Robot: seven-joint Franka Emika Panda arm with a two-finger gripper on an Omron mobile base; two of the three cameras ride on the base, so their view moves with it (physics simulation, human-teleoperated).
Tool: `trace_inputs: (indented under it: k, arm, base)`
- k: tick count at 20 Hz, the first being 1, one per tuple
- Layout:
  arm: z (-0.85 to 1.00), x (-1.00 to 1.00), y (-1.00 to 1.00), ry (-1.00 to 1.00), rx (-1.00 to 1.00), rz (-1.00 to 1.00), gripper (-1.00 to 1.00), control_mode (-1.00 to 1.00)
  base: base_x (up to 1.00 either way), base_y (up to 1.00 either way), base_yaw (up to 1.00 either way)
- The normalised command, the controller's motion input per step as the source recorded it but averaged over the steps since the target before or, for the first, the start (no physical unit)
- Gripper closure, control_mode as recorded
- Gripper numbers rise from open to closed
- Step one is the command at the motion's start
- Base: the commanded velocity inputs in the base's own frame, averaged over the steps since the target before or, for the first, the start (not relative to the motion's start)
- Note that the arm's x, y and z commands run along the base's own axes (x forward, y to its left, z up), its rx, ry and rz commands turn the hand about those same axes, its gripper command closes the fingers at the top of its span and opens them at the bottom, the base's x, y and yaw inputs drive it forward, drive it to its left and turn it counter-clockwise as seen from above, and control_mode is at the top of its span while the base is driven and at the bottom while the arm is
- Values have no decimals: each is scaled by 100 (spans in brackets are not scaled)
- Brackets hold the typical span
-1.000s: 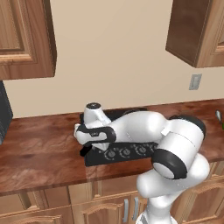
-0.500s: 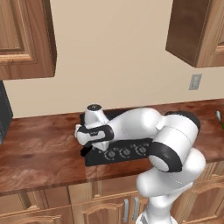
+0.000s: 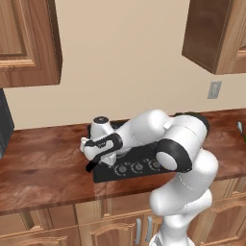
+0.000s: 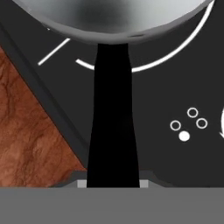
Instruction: Place both pans onto different burners. Then place the lime and the fish on different pans.
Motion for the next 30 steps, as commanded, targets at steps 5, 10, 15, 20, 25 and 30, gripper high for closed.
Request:
trace_inputs:
  k: [5,10,15,20,25,30]
  arm:
    - [-1,1,6,5,0,0,100,-100]
    - [0,0,5,8,0,0,100,-100]
    - [0,0,1,6,0,0,100,-100]
    - [-3,0,11,4,0,0,100,-100]
    - [-2,0,9,1,0,0,-100,-100]
    - [0,0,0,0,0,0,-100,-100]
  base:
    - [0,0,0]
    - [0,0,0]
    - [0,0,0]
    - [0,0,0]
    - [0,0,0]
    - [0,0,0]
